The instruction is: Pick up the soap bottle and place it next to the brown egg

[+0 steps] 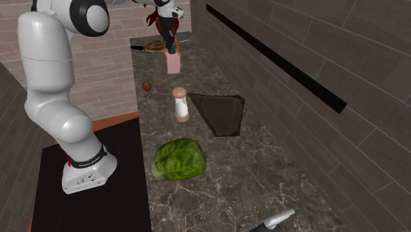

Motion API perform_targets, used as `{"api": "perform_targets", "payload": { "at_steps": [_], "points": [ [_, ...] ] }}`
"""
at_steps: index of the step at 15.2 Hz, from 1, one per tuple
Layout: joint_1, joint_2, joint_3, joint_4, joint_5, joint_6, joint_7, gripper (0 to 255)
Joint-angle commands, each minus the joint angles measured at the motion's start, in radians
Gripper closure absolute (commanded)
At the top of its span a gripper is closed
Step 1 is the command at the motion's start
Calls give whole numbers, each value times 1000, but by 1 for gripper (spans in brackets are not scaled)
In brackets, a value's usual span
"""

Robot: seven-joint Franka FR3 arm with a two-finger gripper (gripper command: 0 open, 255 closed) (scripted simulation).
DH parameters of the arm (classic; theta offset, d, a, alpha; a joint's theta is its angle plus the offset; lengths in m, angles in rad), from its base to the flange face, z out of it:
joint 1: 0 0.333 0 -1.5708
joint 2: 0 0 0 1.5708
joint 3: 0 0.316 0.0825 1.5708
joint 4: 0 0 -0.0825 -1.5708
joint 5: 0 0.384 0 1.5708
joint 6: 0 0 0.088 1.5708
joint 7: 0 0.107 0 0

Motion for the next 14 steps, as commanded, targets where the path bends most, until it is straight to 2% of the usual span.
{"api": "perform_targets", "payload": {
  "at_steps": [1,10,14],
  "points": [
    [-2,3,-1,-24,0,27,-3,255],
    [-2,23,-2,-114,-1,138,-7,255],
    [-2,24,-2,-117,-2,141,-7,255]
  ]
}}
